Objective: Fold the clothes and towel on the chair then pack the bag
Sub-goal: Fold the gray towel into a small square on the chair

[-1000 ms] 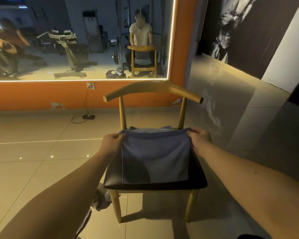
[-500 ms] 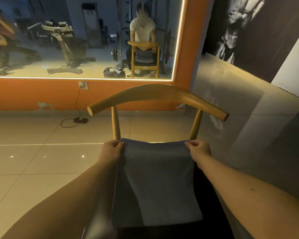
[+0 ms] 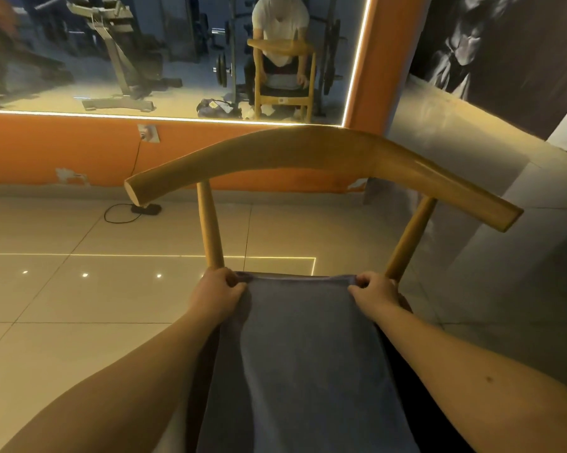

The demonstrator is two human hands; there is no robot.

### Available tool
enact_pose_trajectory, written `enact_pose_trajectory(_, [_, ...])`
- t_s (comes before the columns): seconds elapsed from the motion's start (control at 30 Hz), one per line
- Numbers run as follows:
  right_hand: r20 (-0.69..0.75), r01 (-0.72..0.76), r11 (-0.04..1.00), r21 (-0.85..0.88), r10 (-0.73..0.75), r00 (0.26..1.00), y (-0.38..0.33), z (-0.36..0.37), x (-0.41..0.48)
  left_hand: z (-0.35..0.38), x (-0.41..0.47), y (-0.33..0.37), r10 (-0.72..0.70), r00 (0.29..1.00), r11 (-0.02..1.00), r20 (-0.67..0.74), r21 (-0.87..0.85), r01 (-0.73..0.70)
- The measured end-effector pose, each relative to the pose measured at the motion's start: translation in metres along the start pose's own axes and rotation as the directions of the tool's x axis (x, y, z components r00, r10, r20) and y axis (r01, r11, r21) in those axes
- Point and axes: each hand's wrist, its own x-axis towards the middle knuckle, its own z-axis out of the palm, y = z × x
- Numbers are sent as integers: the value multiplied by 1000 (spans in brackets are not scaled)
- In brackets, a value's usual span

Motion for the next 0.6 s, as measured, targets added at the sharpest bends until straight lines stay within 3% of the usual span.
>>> enact_pose_trajectory(0.17, [33,-31,991,-133,36,999,-11,2,3,0,10,10,25,996,988,89,151,-39])
enact_pose_trajectory(0.33, [102,-12,996,-83,21,995,-22,-1,10,-3,12,25,43,996,969,84,237,-61])
enact_pose_trajectory(0.47, [88,-51,995,86,44,995,-28,-12,11,-9,11,31,17,998,992,58,127,-24])
enact_pose_trajectory(0.6, [24,-7,989,150,3,1000,-35,-40,-5,-30,-4,44,22,1000,1000,19,-7,-22])
